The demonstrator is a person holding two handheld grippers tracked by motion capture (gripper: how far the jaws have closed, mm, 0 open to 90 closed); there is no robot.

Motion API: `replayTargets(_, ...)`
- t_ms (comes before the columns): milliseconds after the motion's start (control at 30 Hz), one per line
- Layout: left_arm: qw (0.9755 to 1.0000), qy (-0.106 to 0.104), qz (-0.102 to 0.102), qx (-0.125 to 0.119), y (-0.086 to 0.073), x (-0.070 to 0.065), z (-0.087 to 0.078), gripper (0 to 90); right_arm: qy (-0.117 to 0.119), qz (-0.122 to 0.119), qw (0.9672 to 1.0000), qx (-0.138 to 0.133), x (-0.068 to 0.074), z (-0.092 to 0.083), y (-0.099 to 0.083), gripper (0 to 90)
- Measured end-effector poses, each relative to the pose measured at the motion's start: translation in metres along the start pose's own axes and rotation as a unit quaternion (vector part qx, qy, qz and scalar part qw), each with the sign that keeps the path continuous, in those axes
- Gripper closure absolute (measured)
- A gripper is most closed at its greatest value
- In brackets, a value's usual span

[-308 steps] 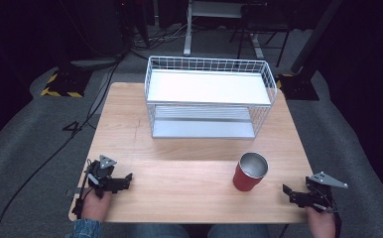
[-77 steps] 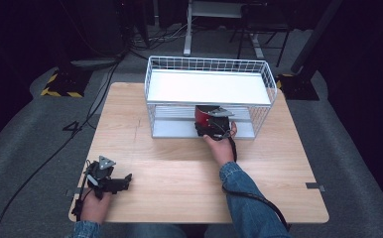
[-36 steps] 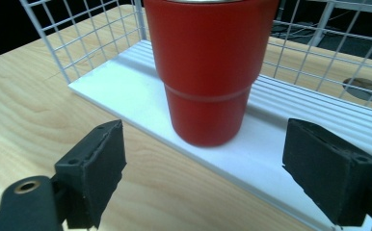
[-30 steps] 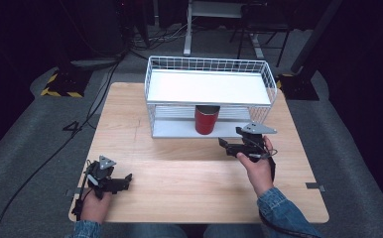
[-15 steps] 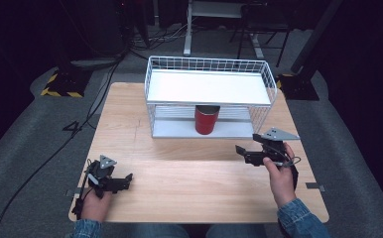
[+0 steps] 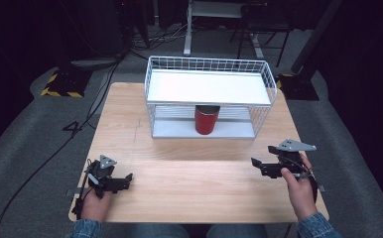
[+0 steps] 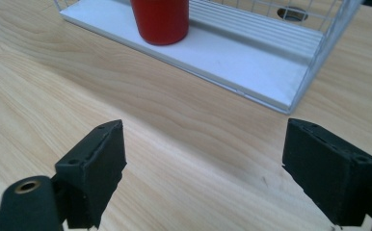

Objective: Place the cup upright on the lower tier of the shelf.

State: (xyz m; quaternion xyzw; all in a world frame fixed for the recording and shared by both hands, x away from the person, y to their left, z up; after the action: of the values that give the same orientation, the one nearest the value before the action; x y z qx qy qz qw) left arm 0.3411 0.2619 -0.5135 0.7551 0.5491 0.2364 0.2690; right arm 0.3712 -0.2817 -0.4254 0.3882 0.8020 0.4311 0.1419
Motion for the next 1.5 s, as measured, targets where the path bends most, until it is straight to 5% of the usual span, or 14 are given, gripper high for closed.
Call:
replayTargets(400,1.0000,0.000,-0.001,0.000,0.000,0.000,0.000,0.6,-0.029,0.040,0.9987,0.015,-0.021,-0.018,-0.043,15.8)
replayTargets(833,1.0000,0.000,0.000,0.000,0.000,0.000,0.000,0.6,-0.041,0.074,0.9953,0.047,-0.039,-0.010,-0.088,15.9)
replayTargets(1033,1.0000,0.000,0.000,0.000,0.000,0.000,0.000,0.6,-0.051,0.073,0.9946,0.054,-0.042,-0.007,-0.099,15.8)
replayTargets(1233,1.0000,0.000,0.001,0.000,0.000,0.000,0.000,0.6,-0.071,0.036,0.9958,0.046,-0.038,-0.004,-0.105,14.9)
replayTargets(1500,1.0000,0.001,0.001,0.001,0.000,0.000,0.000,0.6,-0.073,0.038,0.9956,0.046,-0.038,-0.004,-0.105,14.8)
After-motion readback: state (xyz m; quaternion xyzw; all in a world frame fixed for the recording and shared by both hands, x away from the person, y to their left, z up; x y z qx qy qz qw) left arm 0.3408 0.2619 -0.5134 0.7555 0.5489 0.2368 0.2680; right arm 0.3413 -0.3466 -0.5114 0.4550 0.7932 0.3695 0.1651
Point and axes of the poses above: each handheld gripper's, and its own axes: z roughly forward along the jaws, y roughly out of its top, x roughly to its left, the point moved 1 cm from there along z, roughly forward along the jaws, and after that the axes turned 7 degrees about y, right-handed, at the moved point
